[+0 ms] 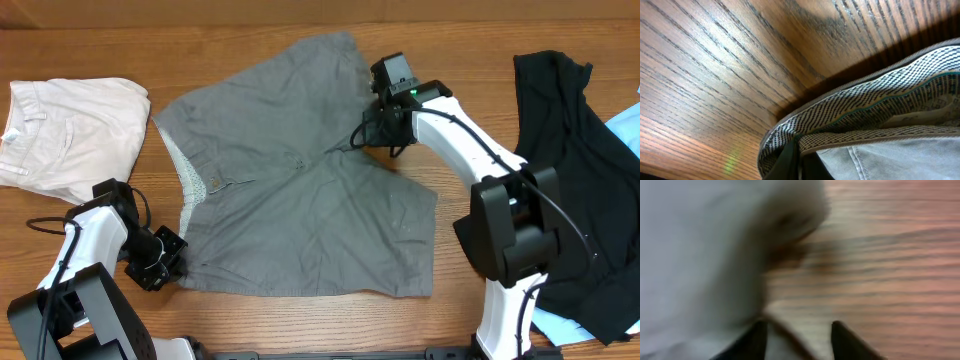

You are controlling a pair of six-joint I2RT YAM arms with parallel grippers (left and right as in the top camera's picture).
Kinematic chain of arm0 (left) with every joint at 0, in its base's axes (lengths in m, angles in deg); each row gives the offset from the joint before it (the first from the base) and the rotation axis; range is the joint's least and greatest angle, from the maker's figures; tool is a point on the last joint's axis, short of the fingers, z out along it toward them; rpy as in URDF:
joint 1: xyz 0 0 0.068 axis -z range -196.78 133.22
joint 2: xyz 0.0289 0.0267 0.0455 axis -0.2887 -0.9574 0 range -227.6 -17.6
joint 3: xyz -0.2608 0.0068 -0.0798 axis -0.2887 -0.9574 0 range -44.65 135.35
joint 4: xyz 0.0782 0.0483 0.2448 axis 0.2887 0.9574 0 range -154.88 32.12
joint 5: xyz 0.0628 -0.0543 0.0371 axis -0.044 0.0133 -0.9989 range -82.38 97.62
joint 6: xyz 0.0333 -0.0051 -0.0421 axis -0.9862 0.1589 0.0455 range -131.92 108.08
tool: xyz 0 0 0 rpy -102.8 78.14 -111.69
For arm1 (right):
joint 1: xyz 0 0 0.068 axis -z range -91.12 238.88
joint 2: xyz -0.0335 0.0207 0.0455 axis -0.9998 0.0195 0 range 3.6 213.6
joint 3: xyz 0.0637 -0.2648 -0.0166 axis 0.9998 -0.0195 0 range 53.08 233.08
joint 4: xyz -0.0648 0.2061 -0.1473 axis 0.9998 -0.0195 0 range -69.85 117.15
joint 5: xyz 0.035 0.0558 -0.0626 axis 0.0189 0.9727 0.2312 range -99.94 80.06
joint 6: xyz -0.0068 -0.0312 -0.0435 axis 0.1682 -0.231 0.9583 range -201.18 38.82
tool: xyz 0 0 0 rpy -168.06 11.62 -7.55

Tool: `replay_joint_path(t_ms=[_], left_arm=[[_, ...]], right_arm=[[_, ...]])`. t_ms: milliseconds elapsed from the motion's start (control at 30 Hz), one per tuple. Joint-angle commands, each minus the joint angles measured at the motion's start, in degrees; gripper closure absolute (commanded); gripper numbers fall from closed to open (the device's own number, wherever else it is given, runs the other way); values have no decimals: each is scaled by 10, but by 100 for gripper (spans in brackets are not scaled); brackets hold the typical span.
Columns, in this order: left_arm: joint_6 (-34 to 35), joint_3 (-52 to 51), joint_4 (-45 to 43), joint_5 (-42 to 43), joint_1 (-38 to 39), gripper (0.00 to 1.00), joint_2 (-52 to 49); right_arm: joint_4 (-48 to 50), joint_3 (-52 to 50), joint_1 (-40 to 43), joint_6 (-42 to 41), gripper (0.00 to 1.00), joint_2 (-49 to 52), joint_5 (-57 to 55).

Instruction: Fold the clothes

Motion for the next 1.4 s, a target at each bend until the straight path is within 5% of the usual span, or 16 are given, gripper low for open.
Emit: replay_joint_path(t_ms=[0, 100, 233, 367, 467, 533, 1000, 1367], left_arm=[[-2, -1, -1, -8, 0, 93, 10], [-2, -1, -1, -8, 0, 93, 10], [-2, -1, -2, -8, 0, 92, 10], [-2, -1, -3, -8, 0, 93, 10], [-2, -1, -3, -8, 0, 93, 10], [-2, -1, -3, -8, 0, 92, 10], [-2, -1, -3, -8, 0, 92, 10], [-3, -1, -5, -9, 0, 92, 10]], right_arm=[[19, 1, 37, -54, 52, -4, -80], [33, 0, 73, -103, 55, -4, -29], [64, 0, 110, -66, 55, -1, 149], [60, 0, 110, 60, 42, 10, 259], [50, 0, 104, 71, 27, 22, 270], [57, 0, 103, 35, 11, 32, 270], [152, 0, 105, -443, 4, 74, 248], [204, 0, 106, -587, 1, 75, 298]])
